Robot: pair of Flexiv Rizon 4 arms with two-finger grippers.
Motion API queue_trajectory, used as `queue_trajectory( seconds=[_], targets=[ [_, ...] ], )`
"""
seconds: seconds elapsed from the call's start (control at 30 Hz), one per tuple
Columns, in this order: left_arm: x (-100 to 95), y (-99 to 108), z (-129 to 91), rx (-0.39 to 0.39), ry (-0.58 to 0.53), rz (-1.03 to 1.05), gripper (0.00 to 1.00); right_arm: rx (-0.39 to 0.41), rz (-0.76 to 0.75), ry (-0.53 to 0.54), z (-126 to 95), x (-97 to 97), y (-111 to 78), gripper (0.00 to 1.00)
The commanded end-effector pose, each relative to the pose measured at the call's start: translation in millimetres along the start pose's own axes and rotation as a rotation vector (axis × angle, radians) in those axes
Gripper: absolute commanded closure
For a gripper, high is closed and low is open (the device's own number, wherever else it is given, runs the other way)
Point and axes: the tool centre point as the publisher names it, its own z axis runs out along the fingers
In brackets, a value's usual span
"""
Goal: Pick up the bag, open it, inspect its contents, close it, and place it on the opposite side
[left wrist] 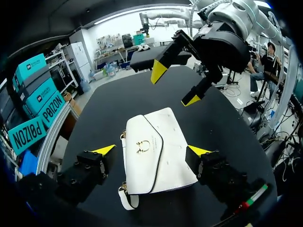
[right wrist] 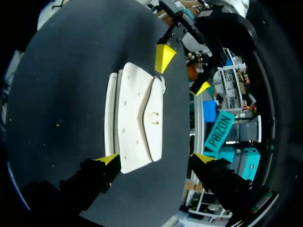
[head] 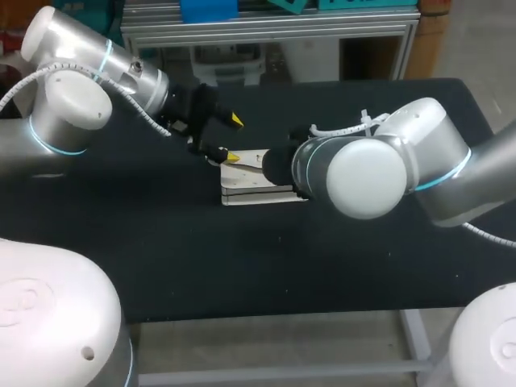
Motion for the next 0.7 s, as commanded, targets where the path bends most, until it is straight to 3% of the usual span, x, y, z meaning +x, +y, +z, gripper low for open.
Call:
queue_trajectory(
  seconds=[0.03,0.13,0.7],
  targets=[
    [6.0,1.8,-8.5,-0.040,-0.021,-0.028,0.00,-0.119,0.008,-0.110,3.5,-2.3,-7.4,0.00],
    [5.9,4.9,-12.2,-0.055,-0.027,-0.057,0.00,-0.143,0.009,-0.057,5.5,-8.7,-10.3,0.00],
    [7.1,26.8,-9.6,-0.092,0.010,-0.161,0.00,-0.061,-0.092,0.229,13.6,-27.6,-13.2,0.00]
  ],
)
